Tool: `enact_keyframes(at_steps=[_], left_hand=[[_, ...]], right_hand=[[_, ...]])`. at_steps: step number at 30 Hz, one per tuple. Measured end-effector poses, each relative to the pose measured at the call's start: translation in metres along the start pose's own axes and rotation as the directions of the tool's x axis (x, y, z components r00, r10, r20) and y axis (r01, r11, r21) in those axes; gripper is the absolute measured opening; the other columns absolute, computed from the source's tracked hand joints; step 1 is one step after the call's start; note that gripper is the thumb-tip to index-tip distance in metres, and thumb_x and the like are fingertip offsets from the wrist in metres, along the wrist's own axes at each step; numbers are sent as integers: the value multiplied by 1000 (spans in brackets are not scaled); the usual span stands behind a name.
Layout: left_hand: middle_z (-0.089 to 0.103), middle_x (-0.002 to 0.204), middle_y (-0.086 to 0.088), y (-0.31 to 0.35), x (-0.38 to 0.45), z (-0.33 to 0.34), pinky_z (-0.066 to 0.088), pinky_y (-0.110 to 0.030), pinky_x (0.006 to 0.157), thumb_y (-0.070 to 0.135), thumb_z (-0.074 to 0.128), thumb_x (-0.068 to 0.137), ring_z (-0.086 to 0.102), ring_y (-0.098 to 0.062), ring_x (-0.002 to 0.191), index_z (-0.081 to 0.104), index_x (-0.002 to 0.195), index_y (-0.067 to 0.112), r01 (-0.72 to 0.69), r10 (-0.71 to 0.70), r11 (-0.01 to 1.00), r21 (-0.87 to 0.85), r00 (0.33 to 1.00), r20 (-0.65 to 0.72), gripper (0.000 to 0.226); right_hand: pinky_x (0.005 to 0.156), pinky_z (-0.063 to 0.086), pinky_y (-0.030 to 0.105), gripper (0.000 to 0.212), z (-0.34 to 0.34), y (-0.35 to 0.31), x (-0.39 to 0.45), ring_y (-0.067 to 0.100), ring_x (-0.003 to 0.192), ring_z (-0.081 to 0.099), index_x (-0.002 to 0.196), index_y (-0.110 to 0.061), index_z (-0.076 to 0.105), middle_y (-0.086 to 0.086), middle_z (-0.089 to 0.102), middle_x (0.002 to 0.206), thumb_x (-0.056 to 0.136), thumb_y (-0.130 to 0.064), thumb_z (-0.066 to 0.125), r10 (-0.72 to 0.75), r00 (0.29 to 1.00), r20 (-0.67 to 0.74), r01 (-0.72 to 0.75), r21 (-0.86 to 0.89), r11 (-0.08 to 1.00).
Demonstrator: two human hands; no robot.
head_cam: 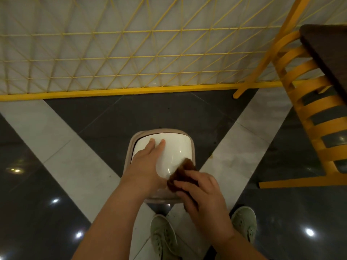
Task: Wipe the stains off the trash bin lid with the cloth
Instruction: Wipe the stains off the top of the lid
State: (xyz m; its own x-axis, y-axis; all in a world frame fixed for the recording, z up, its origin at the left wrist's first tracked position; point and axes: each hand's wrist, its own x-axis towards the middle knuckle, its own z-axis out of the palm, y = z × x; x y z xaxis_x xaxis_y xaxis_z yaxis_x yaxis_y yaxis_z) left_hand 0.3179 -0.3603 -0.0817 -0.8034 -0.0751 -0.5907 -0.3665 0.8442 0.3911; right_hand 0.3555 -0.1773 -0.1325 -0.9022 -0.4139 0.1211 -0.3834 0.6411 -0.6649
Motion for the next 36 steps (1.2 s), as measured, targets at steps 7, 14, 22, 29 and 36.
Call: enact_keyframes(at_steps=[7,14,22,29,36], left_hand=[[-11,160,13,-4,1,3,26,-40,114,40,76,73,7,-20,147,-6,150,43,10,-9,999,36,999,-35,113],[-14,160,12,-4,1,3,25,-46,115,43,74,76,3,-22,148,-12,149,41,1,-1,997,72,1000,-5,112],[-14,160,11,-1,4,3,25,-46,114,48,71,77,4,-23,147,-13,148,43,27,-27,996,90,1000,-3,110],[-13,160,10,1,6,3,28,-45,114,46,73,75,7,-24,147,-12,149,41,29,-30,995,99,1000,9,113],[-15,160,10,3,6,0,25,-42,116,40,74,77,6,-22,147,-13,149,41,28,-31,996,85,999,26,113]], right_hand=[[95,32,14,27,1,-6,32,9,115,43,115,-32,66,-7,56,126,90,-30,55,102,993,-52,-105,-53,993],[90,36,10,30,0,-3,5,7,107,45,110,-32,68,-8,57,118,89,-38,49,100,993,-64,-102,-40,994],[91,31,6,25,5,-5,13,9,112,44,113,-36,66,-9,53,123,89,-33,58,66,998,-25,-67,-54,996],[89,32,8,29,0,-1,23,12,109,47,112,-33,67,-9,56,120,90,-37,47,33,999,-31,-35,-83,996],[91,39,13,27,7,1,5,7,111,43,112,-40,64,-14,51,122,89,-40,50,52,998,-24,-51,10,999]])
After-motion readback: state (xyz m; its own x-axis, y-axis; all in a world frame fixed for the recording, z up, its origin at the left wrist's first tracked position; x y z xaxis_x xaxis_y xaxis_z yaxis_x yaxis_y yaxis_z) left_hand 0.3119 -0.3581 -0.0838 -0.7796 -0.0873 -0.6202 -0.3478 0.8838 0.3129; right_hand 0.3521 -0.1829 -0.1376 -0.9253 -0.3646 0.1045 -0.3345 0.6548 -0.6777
